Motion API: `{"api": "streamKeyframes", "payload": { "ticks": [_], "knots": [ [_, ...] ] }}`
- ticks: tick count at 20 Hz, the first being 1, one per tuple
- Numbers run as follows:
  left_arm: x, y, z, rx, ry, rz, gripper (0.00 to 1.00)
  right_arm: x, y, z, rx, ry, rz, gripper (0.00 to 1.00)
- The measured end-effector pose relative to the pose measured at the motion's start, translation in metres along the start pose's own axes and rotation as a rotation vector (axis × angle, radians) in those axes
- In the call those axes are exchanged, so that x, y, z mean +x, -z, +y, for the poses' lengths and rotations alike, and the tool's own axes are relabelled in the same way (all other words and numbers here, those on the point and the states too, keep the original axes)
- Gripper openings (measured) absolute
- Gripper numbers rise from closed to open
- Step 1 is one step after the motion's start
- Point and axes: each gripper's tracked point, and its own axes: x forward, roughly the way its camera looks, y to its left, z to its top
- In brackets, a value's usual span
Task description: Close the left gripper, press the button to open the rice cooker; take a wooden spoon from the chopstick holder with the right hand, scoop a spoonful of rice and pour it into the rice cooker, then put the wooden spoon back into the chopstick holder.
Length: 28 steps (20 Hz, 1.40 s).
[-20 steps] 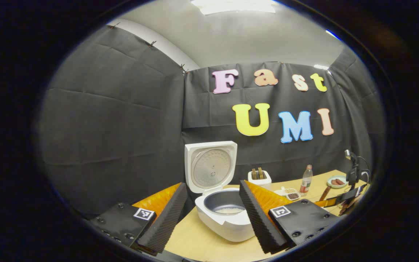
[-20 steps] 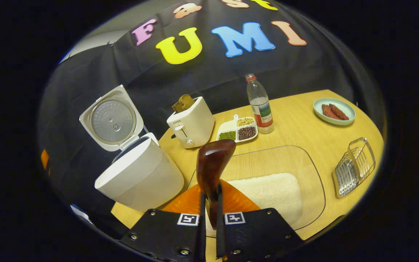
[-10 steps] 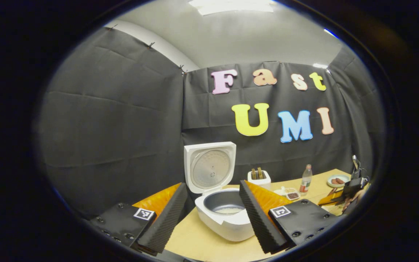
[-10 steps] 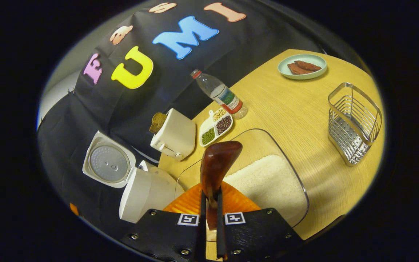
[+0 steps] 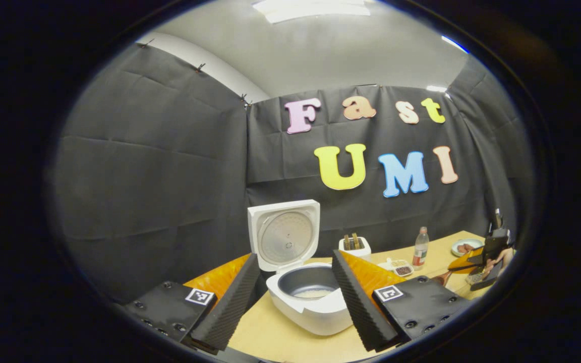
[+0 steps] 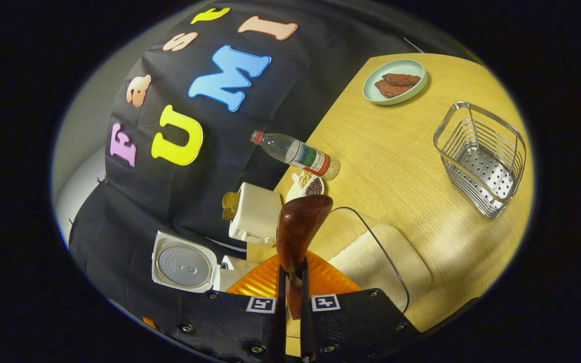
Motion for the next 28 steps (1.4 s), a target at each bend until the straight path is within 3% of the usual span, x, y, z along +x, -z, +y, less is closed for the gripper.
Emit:
{"api": "streamKeyframes", "payload": {
  "ticks": [1, 2, 4, 7, 9, 11, 12, 16, 17, 18, 20, 21, 23, 25, 26, 28],
  "knots": [
    [-0.001, -0.001, -0.001, -0.005, 0.0, -0.002, 0.94, -0.001, -0.003, 0.008, 0.028, -0.016, -0.001, 0.11],
    [-0.001, -0.002, -0.002, -0.014, -0.001, -0.004, 0.99, -0.001, -0.007, 0.016, 0.053, -0.033, -0.004, 0.12],
    [0.0, 0.0, 0.0, -0.029, -0.002, -0.004, 0.94, 0.0, -0.011, 0.031, 0.096, -0.065, -0.003, 0.11],
    [0.002, 0.005, 0.003, -0.038, -0.018, 0.001, 0.94, 0.008, -0.01, 0.057, 0.123, -0.106, 0.005, 0.11],
    [0.003, 0.01, 0.009, -0.046, -0.032, 0.003, 1.0, 0.014, -0.006, 0.078, 0.128, -0.133, 0.016, 0.11],
    [-0.006, 0.011, 0.023, -0.048, -0.052, 0.004, 0.95, 0.02, -0.001, 0.099, 0.123, -0.161, 0.029, 0.11],
    [-0.009, 0.012, 0.028, -0.049, -0.062, 0.005, 0.99, 0.025, 0.003, 0.11, 0.12, -0.171, 0.042, 0.11],
    [-0.016, 0.021, 0.042, -0.055, -0.091, 0.012, 1.0, 0.041, 0.015, 0.15, 0.078, -0.211, 0.076, 0.11],
    [-0.018, 0.024, 0.045, -0.061, -0.097, 0.015, 0.94, 0.045, 0.02, 0.159, 0.065, -0.217, 0.084, 0.11],
    [-0.021, 0.026, 0.049, -0.069, -0.105, 0.019, 1.0, 0.051, 0.024, 0.169, 0.051, -0.223, 0.093, 0.11],
    [-0.024, 0.033, 0.057, -0.083, -0.124, 0.027, 1.0, 0.064, 0.034, 0.188, 0.017, -0.234, 0.118, 0.11],
    [-0.027, 0.036, 0.062, -0.083, -0.134, 0.031, 0.95, 0.069, 0.04, 0.197, -0.002, -0.237, 0.13, 0.11],
    [-0.031, 0.041, 0.074, -0.08, -0.16, 0.04, 1.0, 0.08, 0.053, 0.213, -0.044, -0.25, 0.145, 0.11],
    [-0.037, 0.047, 0.084, -0.082, -0.183, 0.054, 1.0, 0.094, 0.07, 0.228, -0.081, -0.262, 0.164, 0.11],
    [-0.039, 0.05, 0.089, -0.082, -0.196, 0.06, 0.95, 0.102, 0.08, 0.236, -0.095, -0.265, 0.176, 0.11],
    [-0.042, 0.054, 0.098, -0.084, -0.219, 0.068, 1.0, 0.114, 0.097, 0.247, -0.121, -0.271, 0.199, 0.11]
  ]
}}
